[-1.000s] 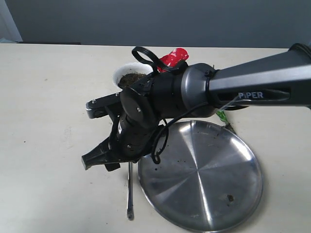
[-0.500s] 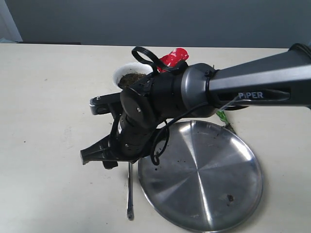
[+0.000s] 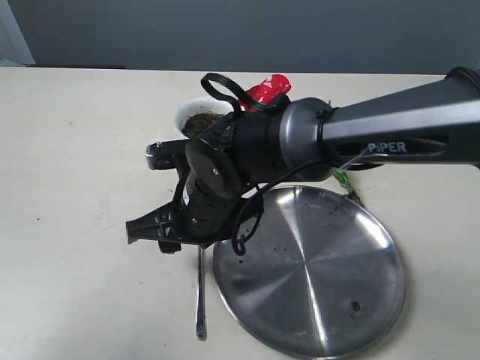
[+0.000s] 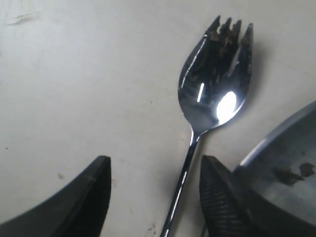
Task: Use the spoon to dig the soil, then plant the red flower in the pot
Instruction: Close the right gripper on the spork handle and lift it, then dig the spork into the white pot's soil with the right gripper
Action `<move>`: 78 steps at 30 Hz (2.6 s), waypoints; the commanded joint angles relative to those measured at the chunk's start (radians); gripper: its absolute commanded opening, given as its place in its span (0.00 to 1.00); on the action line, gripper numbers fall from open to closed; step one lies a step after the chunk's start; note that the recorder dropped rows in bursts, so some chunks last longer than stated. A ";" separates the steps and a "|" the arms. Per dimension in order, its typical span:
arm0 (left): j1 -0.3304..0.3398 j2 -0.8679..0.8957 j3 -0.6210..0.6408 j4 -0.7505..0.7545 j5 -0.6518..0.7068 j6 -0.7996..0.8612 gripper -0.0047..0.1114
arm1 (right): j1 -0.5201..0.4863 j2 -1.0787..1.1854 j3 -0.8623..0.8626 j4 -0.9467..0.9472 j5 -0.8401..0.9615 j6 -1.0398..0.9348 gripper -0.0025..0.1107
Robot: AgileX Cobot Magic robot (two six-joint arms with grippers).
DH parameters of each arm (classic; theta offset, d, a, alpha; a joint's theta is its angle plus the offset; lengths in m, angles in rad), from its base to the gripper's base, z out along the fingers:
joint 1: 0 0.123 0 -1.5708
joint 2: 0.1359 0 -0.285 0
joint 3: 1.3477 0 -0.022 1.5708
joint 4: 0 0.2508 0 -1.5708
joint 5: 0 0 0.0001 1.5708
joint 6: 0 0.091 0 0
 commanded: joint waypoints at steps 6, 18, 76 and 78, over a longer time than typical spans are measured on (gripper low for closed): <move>-0.003 -0.005 -0.002 0.000 0.002 -0.004 0.04 | 0.001 -0.001 -0.006 -0.014 0.004 0.038 0.49; -0.003 -0.005 -0.002 0.000 0.002 -0.004 0.04 | 0.001 0.044 -0.006 -0.029 -0.010 0.067 0.49; -0.003 -0.005 -0.002 0.000 0.002 -0.004 0.04 | -0.014 -0.098 -0.435 -0.917 0.553 -0.366 0.02; -0.003 -0.005 -0.002 0.000 0.002 -0.004 0.04 | -0.031 -0.094 -0.435 -0.947 0.529 -0.436 0.02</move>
